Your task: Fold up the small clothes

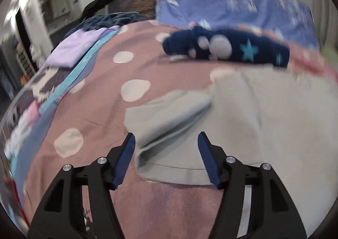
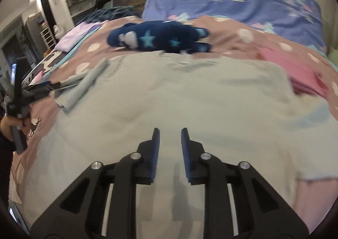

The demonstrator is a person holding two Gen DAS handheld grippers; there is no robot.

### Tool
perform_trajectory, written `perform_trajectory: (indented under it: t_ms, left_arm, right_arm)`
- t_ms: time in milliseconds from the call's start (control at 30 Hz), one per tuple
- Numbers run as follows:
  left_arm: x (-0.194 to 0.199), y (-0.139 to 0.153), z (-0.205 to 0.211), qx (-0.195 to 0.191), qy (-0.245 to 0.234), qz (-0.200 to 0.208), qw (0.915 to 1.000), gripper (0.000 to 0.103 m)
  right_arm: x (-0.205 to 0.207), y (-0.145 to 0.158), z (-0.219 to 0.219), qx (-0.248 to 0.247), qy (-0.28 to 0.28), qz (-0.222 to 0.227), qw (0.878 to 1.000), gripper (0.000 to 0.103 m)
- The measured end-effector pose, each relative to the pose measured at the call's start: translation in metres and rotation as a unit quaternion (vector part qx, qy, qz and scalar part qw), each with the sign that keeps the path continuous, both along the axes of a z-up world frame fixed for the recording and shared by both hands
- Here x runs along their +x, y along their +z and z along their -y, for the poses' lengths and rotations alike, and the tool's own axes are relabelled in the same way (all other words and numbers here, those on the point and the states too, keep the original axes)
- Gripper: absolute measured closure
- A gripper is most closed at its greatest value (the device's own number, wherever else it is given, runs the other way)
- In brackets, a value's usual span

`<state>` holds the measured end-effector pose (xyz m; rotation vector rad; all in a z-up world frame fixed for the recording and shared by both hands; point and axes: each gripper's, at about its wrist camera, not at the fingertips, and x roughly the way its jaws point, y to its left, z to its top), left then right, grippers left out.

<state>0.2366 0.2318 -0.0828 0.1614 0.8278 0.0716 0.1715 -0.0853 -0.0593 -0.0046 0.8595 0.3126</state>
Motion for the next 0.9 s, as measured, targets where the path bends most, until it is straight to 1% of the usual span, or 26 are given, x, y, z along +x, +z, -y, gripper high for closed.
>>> perform_trajectory:
  t_ms: [33, 100, 167, 200, 233, 267, 300, 333, 367, 400, 467, 500, 533, 567, 633, 667, 700, 733, 767, 800, 833, 867, 900]
  left_arm:
    - [0.009, -0.007, 0.008, 0.030, -0.005, -0.007, 0.9995, 0.038]
    - [0.025, -0.017, 0.015, 0.067, -0.009, -0.007, 0.9977, 0.038]
    - [0.040, -0.021, 0.016, 0.080, -0.008, -0.011, 0.9967, 0.038]
    - [0.046, -0.022, 0.014, 0.079, -0.006, -0.012, 0.9968, 0.043]
    - [0.051, -0.021, 0.010, 0.073, -0.004, -0.011, 0.9973, 0.060]
    - [0.054, -0.018, 0.002, 0.043, -0.006, -0.017, 0.9989, 0.101]
    - [0.055, -0.013, -0.011, -0.008, -0.001, -0.023, 0.9997, 0.101]
    - [0.052, -0.006, -0.021, -0.049, 0.006, -0.015, 0.9987, 0.101]
    - [0.046, 0.004, -0.036, -0.112, 0.008, 0.000, 0.9936, 0.101]
    - [0.039, 0.012, -0.045, -0.157, 0.002, 0.015, 0.9874, 0.101]
    - [0.025, 0.030, -0.053, -0.223, -0.025, 0.039, 0.9738, 0.101]
    - [0.019, 0.038, -0.050, -0.239, -0.045, 0.044, 0.9689, 0.101]
    - [0.014, 0.045, -0.044, -0.248, -0.068, 0.049, 0.9651, 0.101]
    - [0.007, 0.055, -0.032, -0.250, -0.099, 0.055, 0.9615, 0.101]
    - [-0.002, 0.070, -0.006, -0.250, -0.151, 0.061, 0.9545, 0.101]
    - [-0.004, 0.073, 0.003, -0.249, -0.169, 0.062, 0.9516, 0.101]
    - [-0.008, 0.077, 0.017, -0.245, -0.191, 0.065, 0.9483, 0.100]
    - [-0.014, 0.081, 0.036, -0.220, -0.220, 0.080, 0.9470, 0.099]
    - [-0.018, 0.083, 0.048, -0.192, -0.229, 0.092, 0.9498, 0.086]
    - [-0.025, 0.081, 0.062, -0.149, -0.227, 0.109, 0.9563, 0.057]
    - [-0.029, 0.080, 0.072, -0.114, -0.219, 0.125, 0.9610, 0.042]
    - [-0.035, 0.077, 0.079, -0.082, -0.211, 0.146, 0.9630, 0.031]
    - [-0.038, 0.074, 0.082, -0.071, -0.213, 0.150, 0.9628, 0.031]
  right_arm:
    - [0.003, 0.001, -0.008, 0.002, 0.007, -0.002, 1.000, 0.081]
    - [0.009, 0.003, -0.033, 0.010, 0.032, -0.006, 0.999, 0.079]
    - [0.018, 0.004, -0.047, 0.021, 0.054, -0.013, 0.998, 0.076]
    - [0.023, 0.005, -0.053, 0.030, 0.062, -0.018, 0.997, 0.075]
    - [0.028, 0.006, -0.058, 0.038, 0.067, -0.022, 0.997, 0.075]
    - [0.033, 0.007, -0.063, 0.046, 0.071, -0.028, 0.996, 0.075]
    - [0.037, 0.008, -0.067, 0.053, 0.074, -0.033, 0.995, 0.075]
    - [0.038, 0.009, -0.070, 0.057, 0.076, -0.036, 0.995, 0.075]
    - [0.042, 0.010, -0.074, 0.061, 0.080, -0.039, 0.994, 0.075]
    - [0.045, 0.009, -0.077, 0.063, 0.085, -0.041, 0.994, 0.075]
    - [0.049, 0.009, -0.084, 0.072, 0.097, -0.044, 0.992, 0.075]
    - [0.050, 0.010, -0.086, 0.079, 0.101, -0.046, 0.991, 0.075]
    - [0.051, 0.010, -0.087, 0.088, 0.106, -0.048, 0.989, 0.075]
    - [0.052, 0.013, -0.087, 0.110, 0.112, -0.050, 0.986, 0.075]
    - [0.053, 0.017, -0.084, 0.136, 0.117, -0.051, 0.983, 0.072]
    - [0.053, 0.021, -0.081, 0.149, 0.115, -0.051, 0.981, 0.070]
    - [0.054, 0.023, -0.078, 0.155, 0.111, -0.051, 0.980, 0.069]
    - [0.053, 0.025, -0.074, 0.159, 0.106, -0.051, 0.980, 0.068]
    - [0.052, 0.026, -0.068, 0.159, 0.098, -0.052, 0.981, 0.066]
    - [0.052, 0.026, -0.063, 0.155, 0.090, -0.053, 0.982, 0.063]
    - [0.050, 0.024, -0.055, 0.147, 0.078, -0.057, 0.984, 0.062]
    - [0.049, 0.023, -0.050, 0.145, 0.074, -0.061, 0.985, 0.060]
    - [0.049, 0.020, -0.044, 0.142, 0.070, -0.065, 0.985, 0.059]
